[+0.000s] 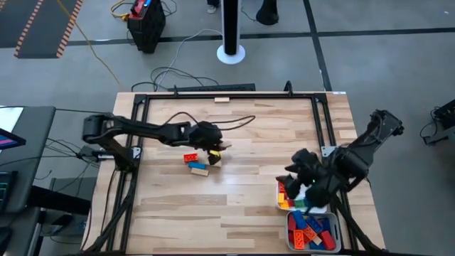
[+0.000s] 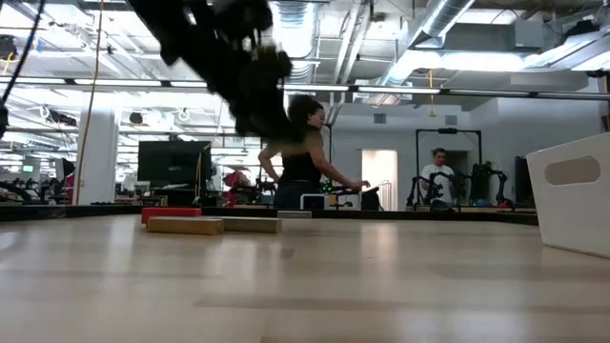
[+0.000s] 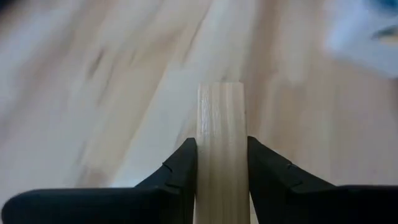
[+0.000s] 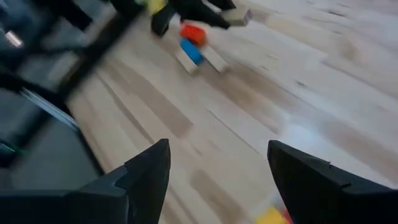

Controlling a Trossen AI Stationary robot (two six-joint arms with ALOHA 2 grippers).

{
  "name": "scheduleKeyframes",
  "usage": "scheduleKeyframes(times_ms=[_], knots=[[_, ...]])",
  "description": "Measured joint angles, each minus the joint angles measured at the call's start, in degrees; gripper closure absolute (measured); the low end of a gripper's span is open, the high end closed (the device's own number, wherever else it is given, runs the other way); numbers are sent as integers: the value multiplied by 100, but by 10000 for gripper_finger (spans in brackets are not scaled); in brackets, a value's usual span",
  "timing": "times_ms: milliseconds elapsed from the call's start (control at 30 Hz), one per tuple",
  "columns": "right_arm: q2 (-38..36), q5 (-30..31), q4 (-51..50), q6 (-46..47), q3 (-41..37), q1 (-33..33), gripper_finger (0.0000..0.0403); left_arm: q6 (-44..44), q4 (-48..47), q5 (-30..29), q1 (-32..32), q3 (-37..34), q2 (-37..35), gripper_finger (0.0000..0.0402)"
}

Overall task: Sort blocks by size
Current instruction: Put the big brown block into the gray bin

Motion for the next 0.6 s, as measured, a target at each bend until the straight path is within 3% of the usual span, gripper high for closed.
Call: scheduleKeyframes(times_ms=[133, 300, 600], knots=[[-117, -7, 702, -211, 2, -549, 111, 737, 607, -173, -270, 54, -589, 304], [54, -251, 1478, -1014, 2, -1524, 111, 1458, 1319, -619, -644, 58, -818, 304], [440, -1024, 2540, -1488, 2, -2683, 111, 1904, 756, -1721, -1248, 515, -839, 304]])
